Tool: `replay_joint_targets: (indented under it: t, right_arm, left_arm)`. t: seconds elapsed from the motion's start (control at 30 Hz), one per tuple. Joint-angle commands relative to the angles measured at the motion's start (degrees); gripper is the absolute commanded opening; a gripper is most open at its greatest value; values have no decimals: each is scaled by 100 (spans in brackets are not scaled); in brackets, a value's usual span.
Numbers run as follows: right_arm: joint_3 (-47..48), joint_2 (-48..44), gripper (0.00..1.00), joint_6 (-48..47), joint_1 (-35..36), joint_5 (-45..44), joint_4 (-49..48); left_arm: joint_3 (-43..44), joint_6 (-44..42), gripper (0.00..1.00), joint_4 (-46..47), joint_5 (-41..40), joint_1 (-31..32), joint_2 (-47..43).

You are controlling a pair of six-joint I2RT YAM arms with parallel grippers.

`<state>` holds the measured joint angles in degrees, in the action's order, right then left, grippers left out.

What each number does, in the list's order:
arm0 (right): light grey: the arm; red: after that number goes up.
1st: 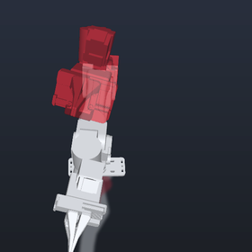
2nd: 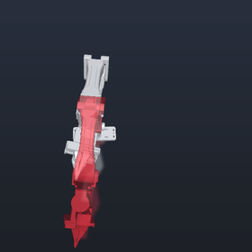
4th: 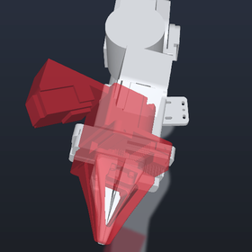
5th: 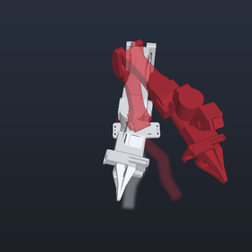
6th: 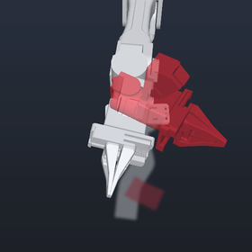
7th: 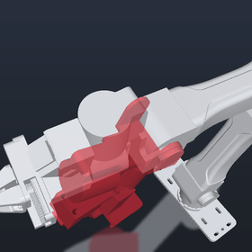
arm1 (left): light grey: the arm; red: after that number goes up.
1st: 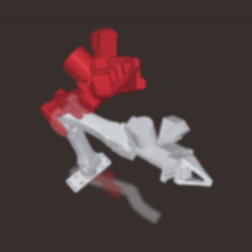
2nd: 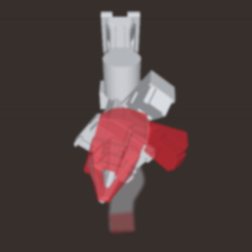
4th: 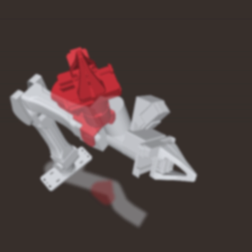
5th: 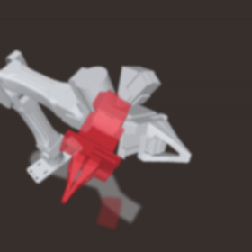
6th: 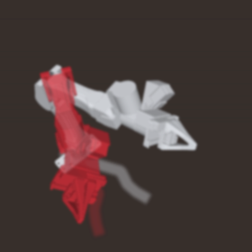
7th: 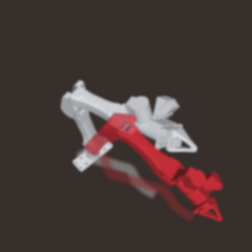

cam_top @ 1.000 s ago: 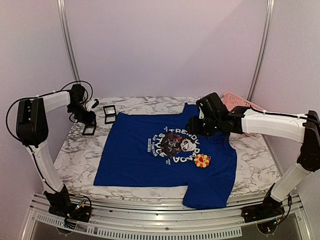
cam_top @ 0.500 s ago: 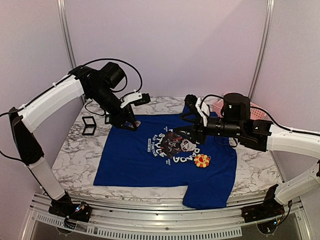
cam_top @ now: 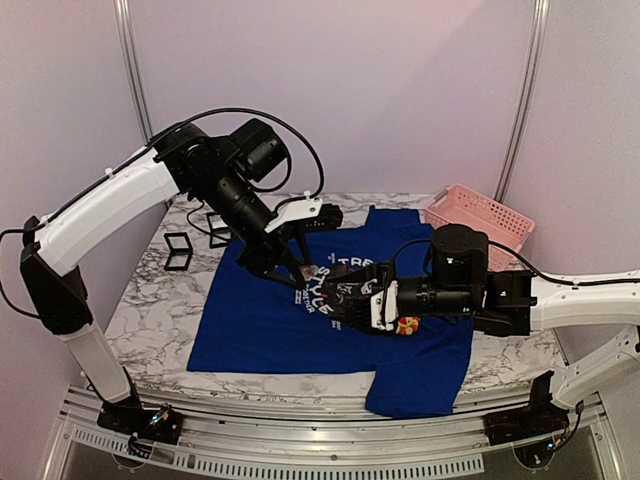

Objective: Pin the brooch onto the clothing
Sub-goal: Pass from the left arm to the right

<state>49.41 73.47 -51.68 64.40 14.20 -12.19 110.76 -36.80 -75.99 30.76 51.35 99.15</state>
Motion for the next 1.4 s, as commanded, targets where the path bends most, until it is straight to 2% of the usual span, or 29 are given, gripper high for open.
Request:
replay_joint_targets:
  t: [0.0, 0.2, 0.37, 0.83, 0.93, 0.97, 1.0, 1.03, 1.1, 1.13, 1.2, 1.37]
  right_arm:
    - [-45, 81, 49, -644, 11, -650, -682]
    - [-27, 224, 43, -739, 13, -701, -988]
    - [103, 473, 30, -832, 14, -683, -934]
    - [291, 846, 2, -844, 13, -780, -1313]
    - [363, 869, 0, -790, 19, -709, -1201]
    - [405, 864, 0, -718, 10, -745, -1152]
    - [463, 862, 0, -473, -2, -815, -1100]
    - [513, 853, 0, -195, -32, -877, -1027]
    - [560, 772, 0, 533, -171, -821, -825]
    - [549, 662, 0, 821, -270, -683, -701]
    - [476, 492, 0, 1602, -445, -301, -536]
    - [420, 246, 0, 3202, -866, 686, -67]
  left_arm:
    - [146, -232, 23, -1226, -55, 41, 223]
    - [67, -328, 23, -1239, -115, 41, 262]
    - [75, -362, 23, -1243, -106, 67, 283]
    - [59, -411, 22, -1268, -134, 127, 340]
    - [60, -431, 23, -1287, -131, 130, 350]
    - [55, -433, 30, -1287, -152, 129, 332]
    - [44, -419, 46, -1276, -183, 123, 302]
    - [3, -380, 67, -1228, -237, 102, 216]
    - [-272, -314, 95, -930, -270, -36, -118]
    - [-619, -331, 99, -721, -176, -143, -389]
    - [-1233, -419, 100, -147, -166, -321, -977]
    - [-2868, -137, 100, 2298, -512, -363, -2411]
